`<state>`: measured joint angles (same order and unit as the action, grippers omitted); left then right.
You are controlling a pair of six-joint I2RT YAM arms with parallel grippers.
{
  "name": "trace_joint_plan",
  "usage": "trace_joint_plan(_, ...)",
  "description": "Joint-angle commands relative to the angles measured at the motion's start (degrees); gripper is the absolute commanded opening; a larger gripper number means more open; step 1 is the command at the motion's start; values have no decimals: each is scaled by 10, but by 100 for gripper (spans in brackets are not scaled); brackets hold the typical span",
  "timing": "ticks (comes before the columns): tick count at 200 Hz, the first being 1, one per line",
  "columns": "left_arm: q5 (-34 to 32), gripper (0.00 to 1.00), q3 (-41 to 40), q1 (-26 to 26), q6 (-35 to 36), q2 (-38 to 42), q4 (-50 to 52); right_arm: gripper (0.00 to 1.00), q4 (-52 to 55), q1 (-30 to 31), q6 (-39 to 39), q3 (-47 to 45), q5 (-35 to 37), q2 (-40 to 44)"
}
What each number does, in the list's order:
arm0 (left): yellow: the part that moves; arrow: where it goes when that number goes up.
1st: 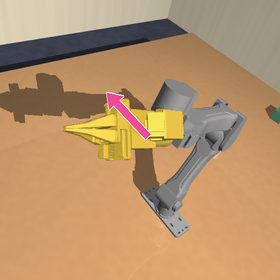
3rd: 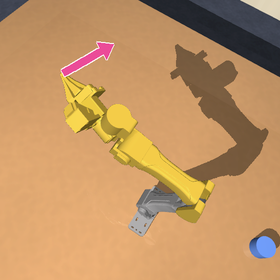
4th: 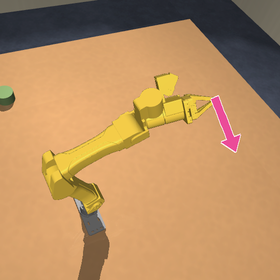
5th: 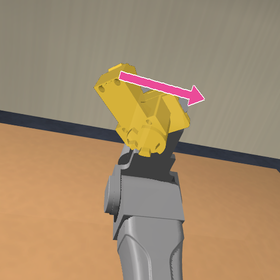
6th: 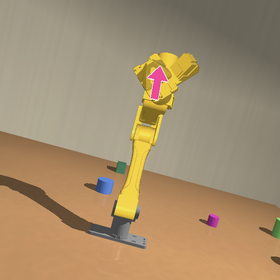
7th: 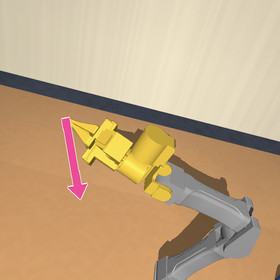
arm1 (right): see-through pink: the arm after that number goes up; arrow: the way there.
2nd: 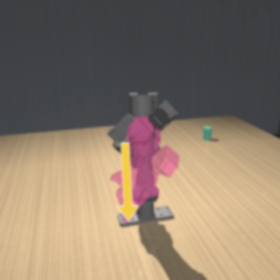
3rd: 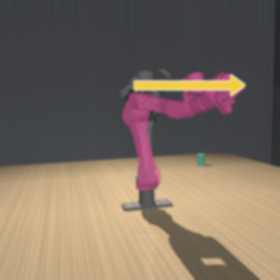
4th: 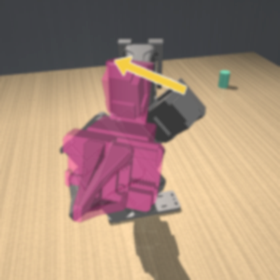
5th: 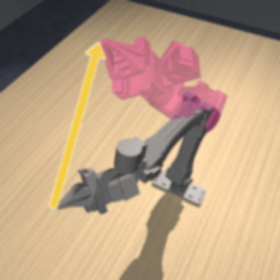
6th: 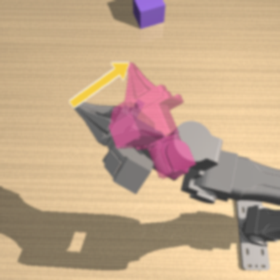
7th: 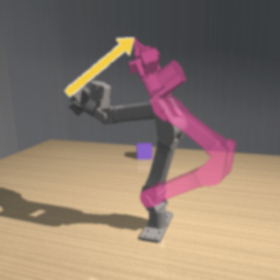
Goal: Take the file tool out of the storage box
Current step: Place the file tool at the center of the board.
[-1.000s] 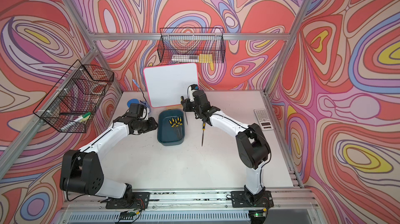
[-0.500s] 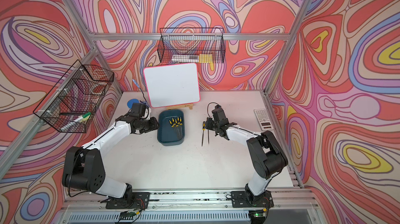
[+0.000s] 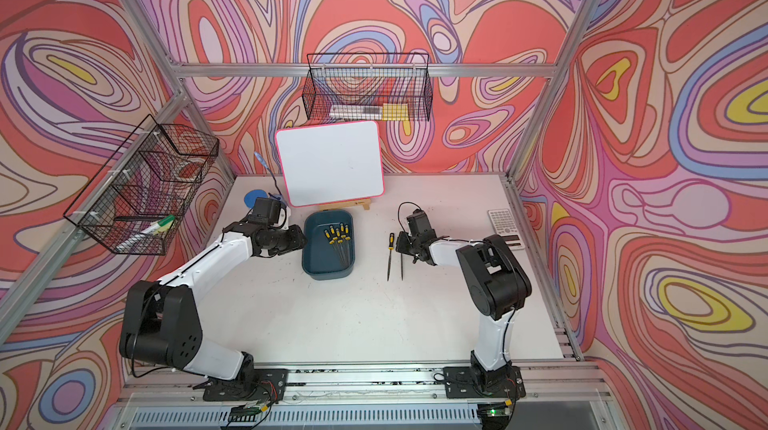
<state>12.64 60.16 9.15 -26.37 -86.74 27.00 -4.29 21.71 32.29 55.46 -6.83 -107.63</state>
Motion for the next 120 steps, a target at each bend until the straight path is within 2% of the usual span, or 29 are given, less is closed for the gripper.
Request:
trace_joint_plan(1,-9,43,-8,3,7,9,0,23,-7,-1,-3,11,-4,-2)
trace_joint_plan(29,-5,43,-10,3,3,7,-5,36,20,-1,-26,10,33,12)
trace_joint_plan(46,-5,43,-8,3,5,7,-4,38,34,-4,-36,10,52,21)
trace_joint_plan(80,-3,44,3,3,9,1,1,34,45,-5,-43,17,55,25)
trace_joint_plan(120,-1,44,5,3,9,1,0,23,52,-5,-45,27,56,16)
